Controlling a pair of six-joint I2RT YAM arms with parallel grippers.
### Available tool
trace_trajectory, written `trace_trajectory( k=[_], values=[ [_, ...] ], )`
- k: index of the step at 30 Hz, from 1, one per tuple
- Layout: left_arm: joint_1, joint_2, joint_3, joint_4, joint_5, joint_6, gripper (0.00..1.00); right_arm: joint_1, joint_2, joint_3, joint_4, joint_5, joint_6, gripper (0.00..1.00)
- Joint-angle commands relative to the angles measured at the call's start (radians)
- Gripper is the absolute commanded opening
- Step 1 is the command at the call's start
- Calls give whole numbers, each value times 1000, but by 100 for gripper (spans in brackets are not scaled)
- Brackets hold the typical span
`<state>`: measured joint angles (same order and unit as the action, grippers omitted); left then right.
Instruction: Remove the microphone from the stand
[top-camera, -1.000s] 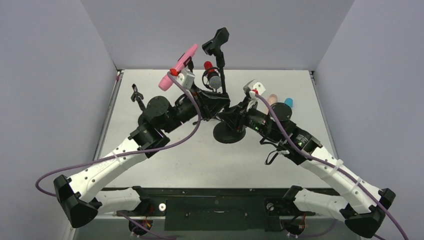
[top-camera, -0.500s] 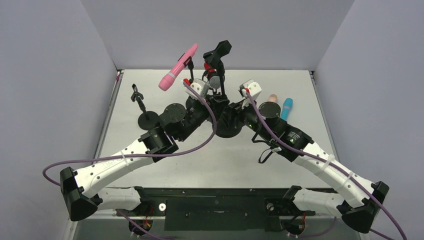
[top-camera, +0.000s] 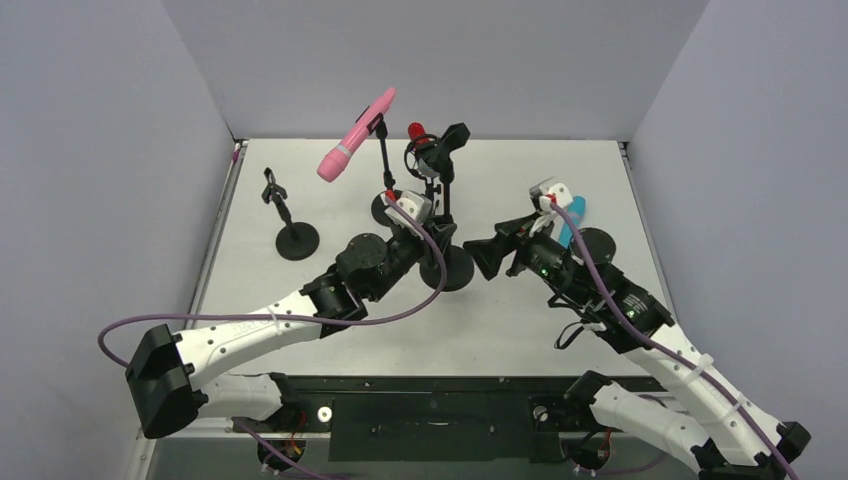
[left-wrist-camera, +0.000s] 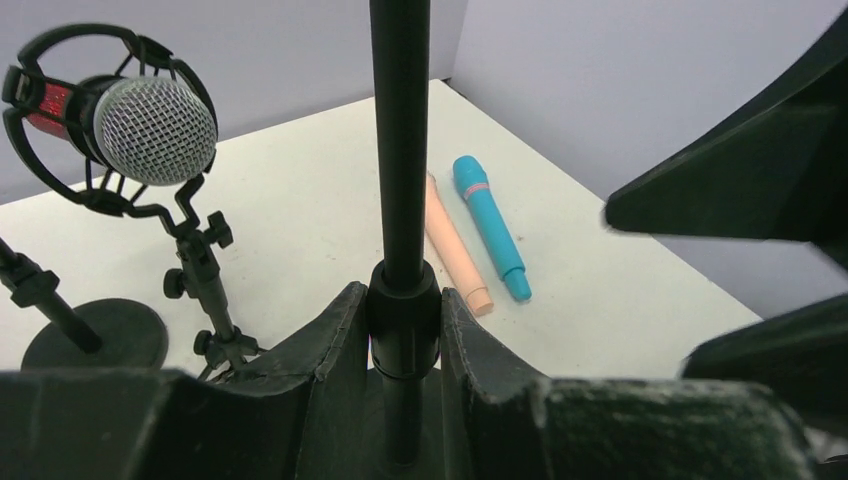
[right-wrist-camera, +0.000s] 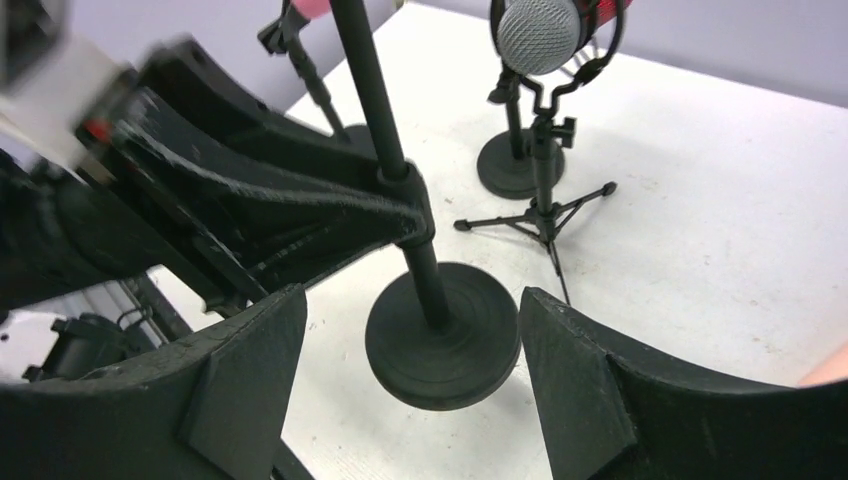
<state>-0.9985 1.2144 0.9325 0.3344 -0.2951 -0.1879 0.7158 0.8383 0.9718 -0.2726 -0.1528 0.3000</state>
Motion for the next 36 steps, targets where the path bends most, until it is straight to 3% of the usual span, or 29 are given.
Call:
trace_trajectory(
  k=[1, 6, 19, 25, 36],
  values=[
    [-24, 16, -61, 308, -38, 42, 0, -28, -75, 4, -38, 112, 61, 73],
    [-72, 76, -172, 508, -40, 90, 0, -47, -110, 0, -84, 336, 123, 73],
    [-182, 321, -330, 914, -105, 169, 0, -81, -165, -23, -70, 456, 211, 73],
    [-188, 368, -395, 995, -92, 149, 0, -81, -166, -13, -78, 437, 199, 73],
    [-190, 368, -459, 1004, -111, 123, 0, -81, -103, -4, -70, 380, 195, 73]
  ],
)
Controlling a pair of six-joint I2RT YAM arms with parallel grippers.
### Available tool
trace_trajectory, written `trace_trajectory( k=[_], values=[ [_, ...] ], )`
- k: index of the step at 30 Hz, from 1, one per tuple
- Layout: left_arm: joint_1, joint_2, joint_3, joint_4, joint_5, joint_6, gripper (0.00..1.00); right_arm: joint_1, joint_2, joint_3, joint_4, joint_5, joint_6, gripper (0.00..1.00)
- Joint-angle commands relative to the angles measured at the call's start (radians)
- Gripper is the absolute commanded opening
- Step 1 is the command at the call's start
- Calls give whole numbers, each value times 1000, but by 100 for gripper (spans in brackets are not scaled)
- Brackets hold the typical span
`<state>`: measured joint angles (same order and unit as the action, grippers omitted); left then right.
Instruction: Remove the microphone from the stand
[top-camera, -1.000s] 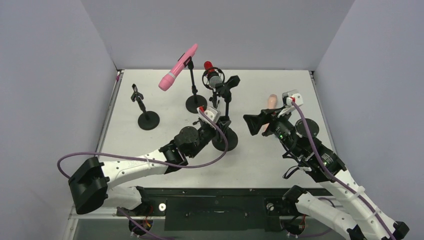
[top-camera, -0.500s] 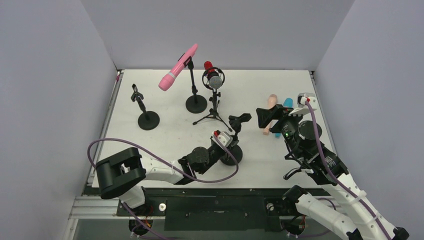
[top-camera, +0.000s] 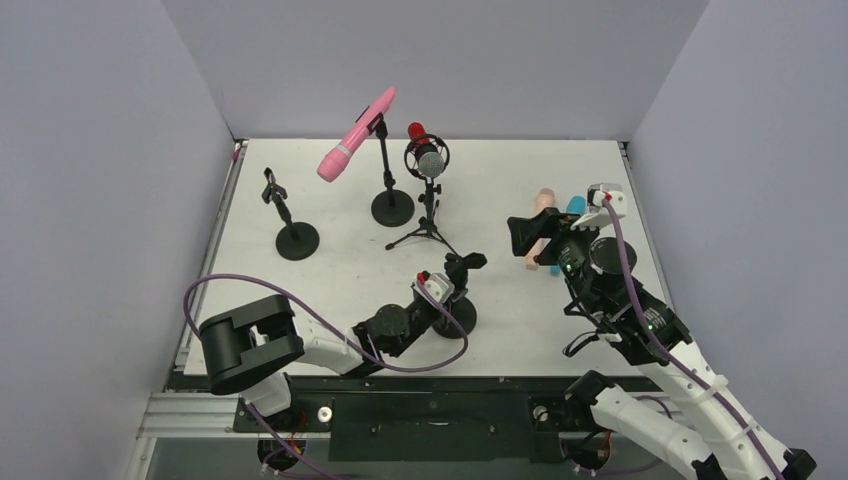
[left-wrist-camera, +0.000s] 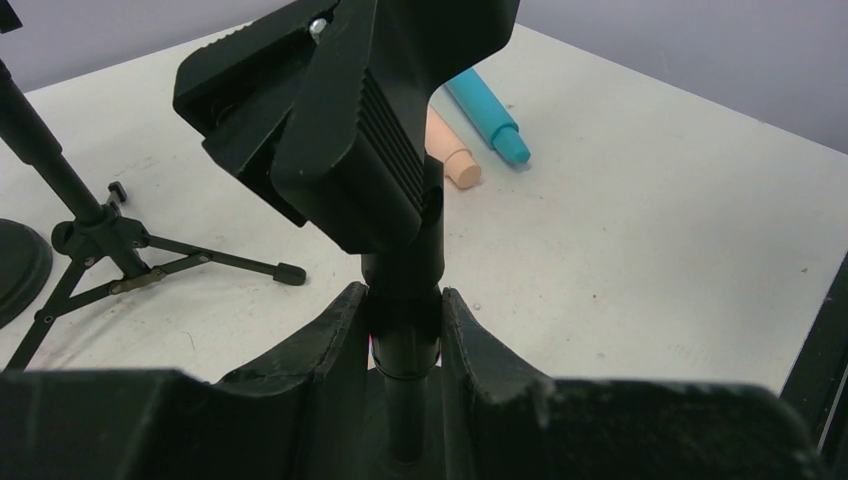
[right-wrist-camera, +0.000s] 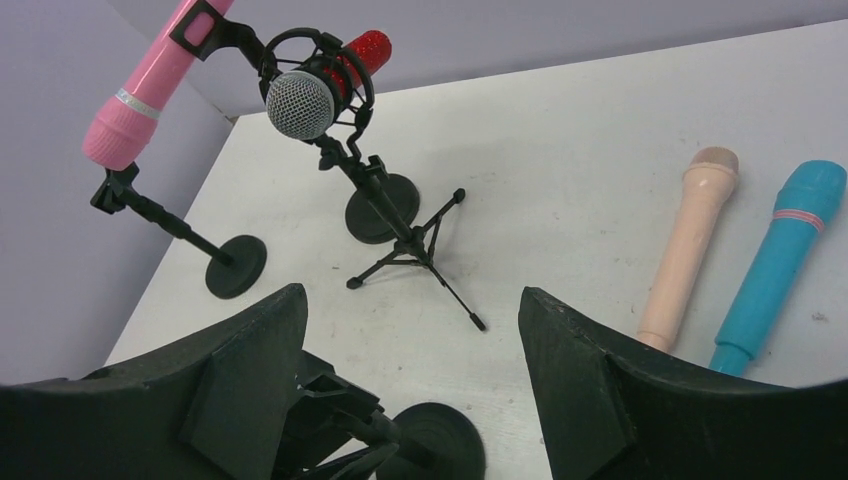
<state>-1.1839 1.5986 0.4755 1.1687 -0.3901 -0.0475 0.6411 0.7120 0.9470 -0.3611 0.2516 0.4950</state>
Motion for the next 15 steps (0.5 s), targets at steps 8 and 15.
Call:
trace_trajectory(
  k=[8, 15],
  values=[
    [-11, -141, -85, 179, -170, 10, 0, -6, 58, 15, 35, -39, 14, 73],
    [-6, -402, -184, 54, -411, 122, 0, -14, 81, 17, 73, -50, 1, 73]
  ],
)
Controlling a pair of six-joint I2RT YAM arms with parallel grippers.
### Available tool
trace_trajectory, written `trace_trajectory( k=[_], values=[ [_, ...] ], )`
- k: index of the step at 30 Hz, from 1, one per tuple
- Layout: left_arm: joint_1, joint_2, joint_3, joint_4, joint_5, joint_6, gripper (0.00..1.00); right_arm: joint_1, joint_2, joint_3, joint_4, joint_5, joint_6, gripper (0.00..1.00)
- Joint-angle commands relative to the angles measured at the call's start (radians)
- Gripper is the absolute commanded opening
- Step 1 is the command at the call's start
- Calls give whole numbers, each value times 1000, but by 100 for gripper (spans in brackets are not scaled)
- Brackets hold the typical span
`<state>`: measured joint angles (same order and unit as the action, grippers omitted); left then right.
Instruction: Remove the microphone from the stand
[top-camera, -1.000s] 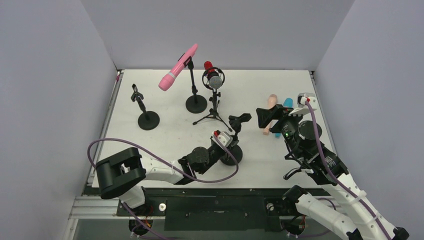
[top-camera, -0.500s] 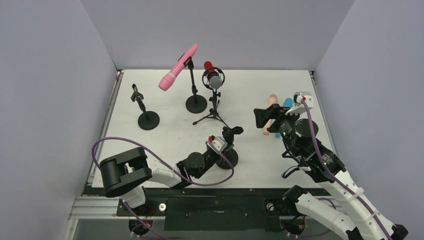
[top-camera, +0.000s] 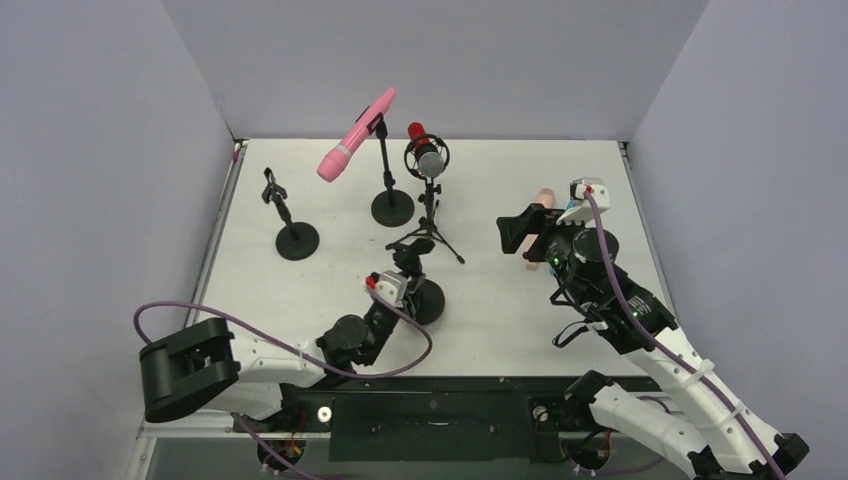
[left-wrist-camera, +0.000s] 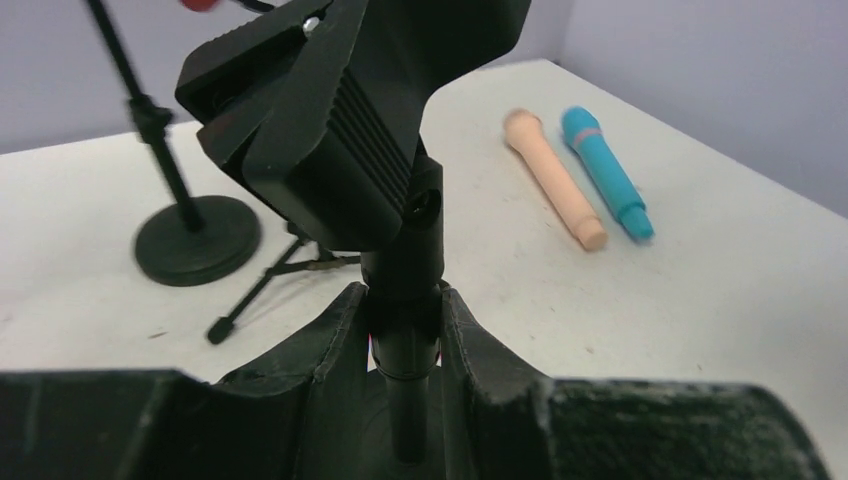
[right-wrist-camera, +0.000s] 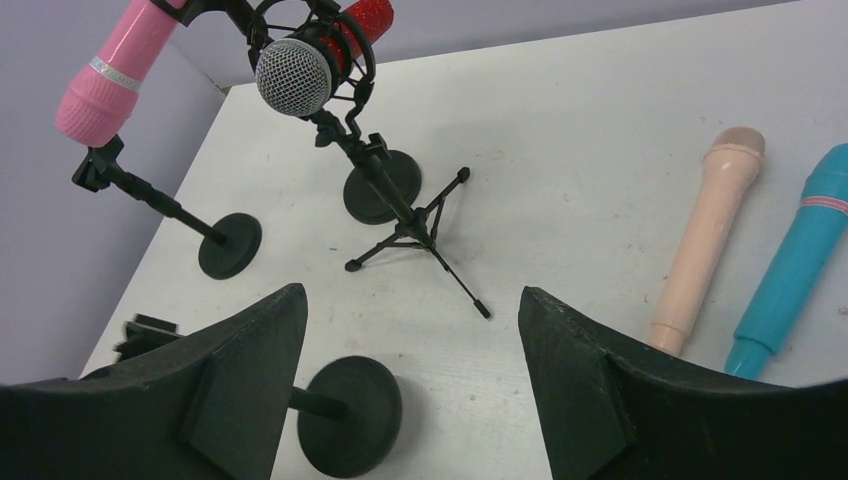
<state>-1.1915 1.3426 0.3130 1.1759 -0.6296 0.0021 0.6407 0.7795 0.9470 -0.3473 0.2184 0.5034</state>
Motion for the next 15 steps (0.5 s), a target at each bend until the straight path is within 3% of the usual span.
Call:
trace_trajectory(
  k=[1, 8, 15],
  values=[
    [5, -167, -32, 28, -217, 79, 0, -15, 20, 19, 63, -24, -11, 73],
    [106, -402, -86, -185, -361, 71, 0, -41, 56, 25, 107, -89, -16, 73],
    [339, -558, -113, -377, -408, -75, 0, -64, 67, 12, 142, -140, -9, 73]
  ],
)
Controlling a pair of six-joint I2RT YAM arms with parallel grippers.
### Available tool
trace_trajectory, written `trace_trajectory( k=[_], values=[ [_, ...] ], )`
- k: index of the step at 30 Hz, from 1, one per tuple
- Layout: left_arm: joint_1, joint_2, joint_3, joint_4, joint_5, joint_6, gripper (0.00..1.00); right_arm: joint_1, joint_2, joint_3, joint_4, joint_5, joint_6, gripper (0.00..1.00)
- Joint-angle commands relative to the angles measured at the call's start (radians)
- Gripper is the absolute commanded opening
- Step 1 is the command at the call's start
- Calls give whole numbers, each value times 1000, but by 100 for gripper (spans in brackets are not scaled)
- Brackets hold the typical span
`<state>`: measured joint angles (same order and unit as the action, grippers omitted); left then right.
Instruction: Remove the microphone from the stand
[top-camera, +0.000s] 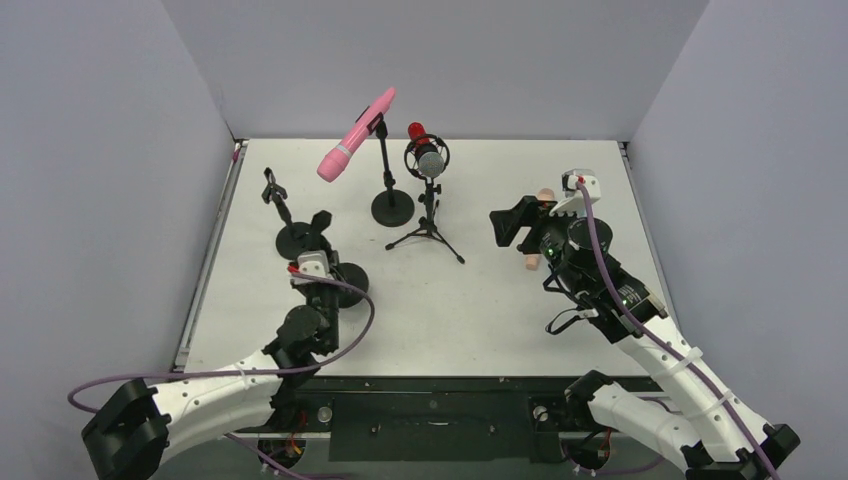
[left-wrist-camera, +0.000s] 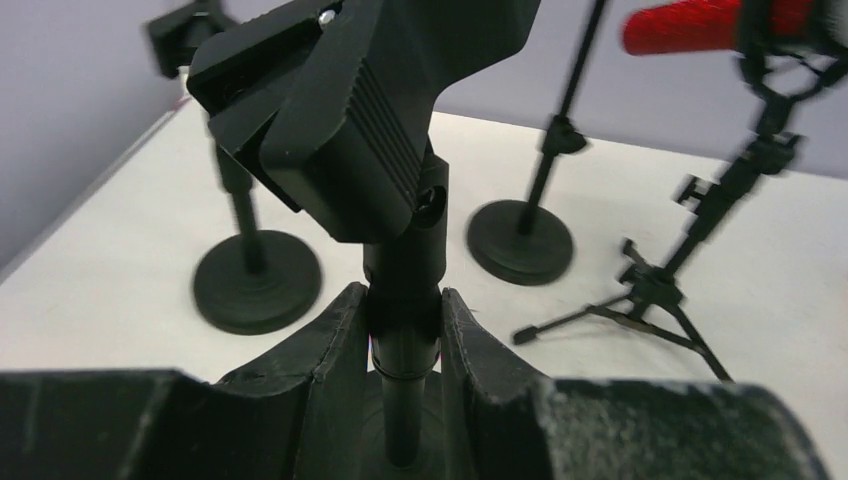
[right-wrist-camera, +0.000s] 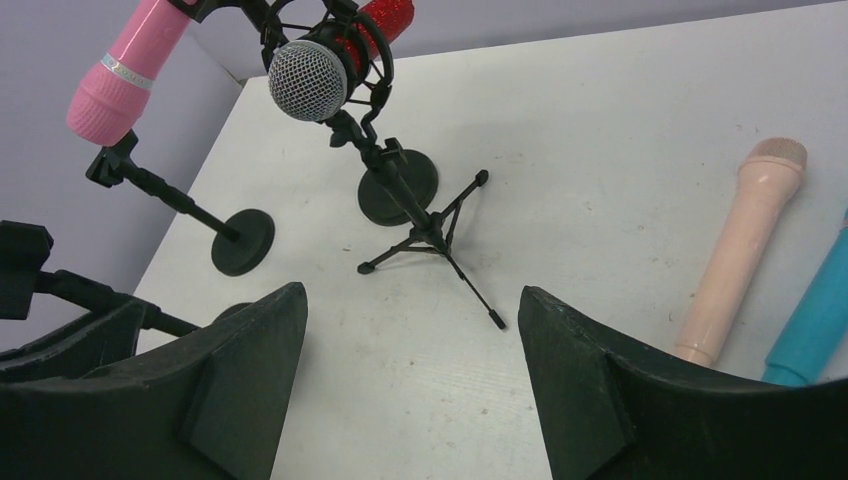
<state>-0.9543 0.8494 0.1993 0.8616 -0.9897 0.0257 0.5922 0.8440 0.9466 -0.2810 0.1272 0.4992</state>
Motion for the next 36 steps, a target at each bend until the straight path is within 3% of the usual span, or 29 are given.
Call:
trace_trajectory(
  k=[1, 12, 23, 30, 36],
  values=[
    [122, -69, -3, -77, -55, -108, 0, -18, 3, 8, 80, -53, -2, 73],
    [417, -32, 4, -100, -117, -144, 0, -30, 21, -2, 113, -104, 12, 73],
    [745, 90, 64, -68, -59, -189, 0, -33, 45, 6, 124, -163, 15, 73],
    [870, 218, 118, 63, 9, -176, 0, -35, 68, 34, 103, -193, 8, 73],
    [902, 350, 147, 144, 39, -149, 0, -38, 74, 56, 80, -197, -8, 73]
  ],
)
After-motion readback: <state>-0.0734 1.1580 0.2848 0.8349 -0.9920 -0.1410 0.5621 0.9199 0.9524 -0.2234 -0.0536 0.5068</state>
